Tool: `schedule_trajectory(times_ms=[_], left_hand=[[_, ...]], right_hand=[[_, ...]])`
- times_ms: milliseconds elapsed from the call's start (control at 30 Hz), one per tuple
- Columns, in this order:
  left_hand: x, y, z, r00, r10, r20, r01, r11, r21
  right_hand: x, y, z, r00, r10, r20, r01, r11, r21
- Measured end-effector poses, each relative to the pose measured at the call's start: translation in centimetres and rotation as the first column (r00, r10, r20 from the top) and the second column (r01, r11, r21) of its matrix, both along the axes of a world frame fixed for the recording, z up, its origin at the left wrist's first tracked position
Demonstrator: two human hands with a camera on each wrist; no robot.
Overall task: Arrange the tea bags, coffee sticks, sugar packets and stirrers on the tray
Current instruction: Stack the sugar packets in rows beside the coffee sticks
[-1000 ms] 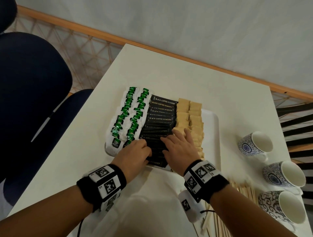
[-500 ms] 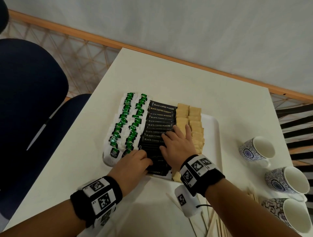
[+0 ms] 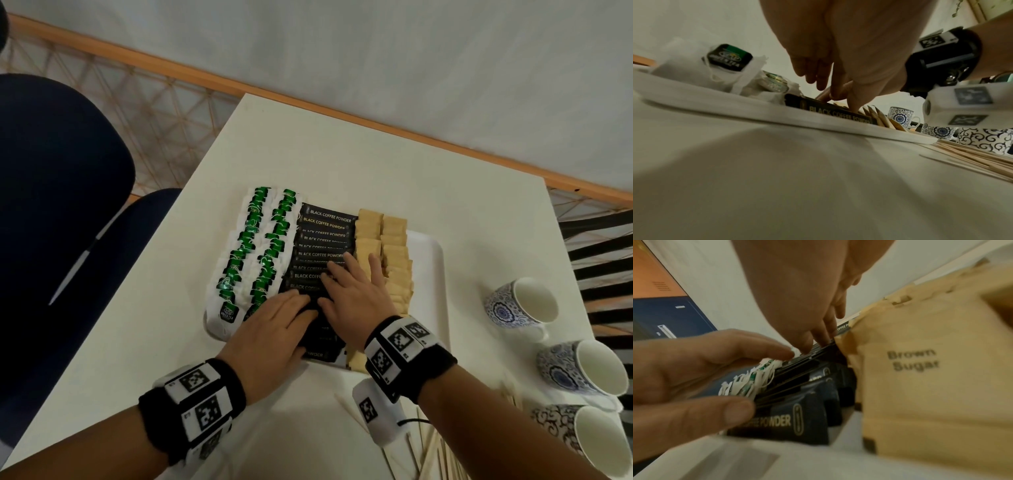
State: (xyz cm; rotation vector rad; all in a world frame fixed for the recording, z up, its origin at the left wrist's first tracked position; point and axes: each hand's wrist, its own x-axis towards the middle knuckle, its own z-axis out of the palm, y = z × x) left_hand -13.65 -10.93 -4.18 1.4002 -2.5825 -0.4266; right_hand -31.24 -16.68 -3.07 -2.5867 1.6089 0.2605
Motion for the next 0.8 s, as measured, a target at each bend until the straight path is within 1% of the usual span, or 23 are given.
schedule_trajectory(times_ms=[100, 167, 233, 300, 433, 567, 633, 800], left_hand=[[-0.5, -0.5, -0.3, 0.988, 0.051, 0.147, -0.052, 0.999, 0.003], [-1.2, -0.9, 0.0, 0.976, 0.079, 0.205, -0.087, 0.996, 0.033], [-2.1, -1.4, 0.5, 0.967, 0.069, 0.246, -0.094, 0.992, 0.089], [-2.6, -2.0, 0.5, 0.966, 0.054, 0.253, -0.089, 0.988, 0.127], [-3.0, -2.4, 0.3, 0.954, 0.035, 0.296, -0.104, 0.970, 0.220], [-3.0, -2.3, 0.1, 0.952, -0.009, 0.307, -0.077, 0.961, 0.266], [-3.0, -2.3, 0.0, 0.951, -0.025, 0.307, -0.060, 0.963, 0.264], [-3.1, -2.3, -0.9, 0.938, -0.055, 0.342, -0.032, 0.970, 0.242]], right_hand=[[-0.2, 0.7, 0.2, 1.000, -0.018, 0.011, 0.018, 1.000, 0.005], [-0.8, 0.9, 0.5, 0.993, -0.066, 0.099, 0.073, 0.995, -0.062], [-2.1, 1.4, 1.4, 0.969, -0.137, 0.207, 0.159, 0.983, -0.096], [-3.8, 2.1, 2.3, 0.935, -0.226, 0.274, 0.253, 0.965, -0.068], [-7.1, 4.3, 2.3, 0.903, -0.371, 0.218, 0.357, 0.929, 0.099], [-8.5, 6.4, 1.4, 0.869, -0.436, 0.235, 0.385, 0.893, 0.233], [-8.6, 6.8, 1.3, 0.858, -0.459, 0.231, 0.397, 0.877, 0.269], [-8.8, 7.0, 0.2, 0.834, -0.503, 0.226, 0.434, 0.851, 0.296]])
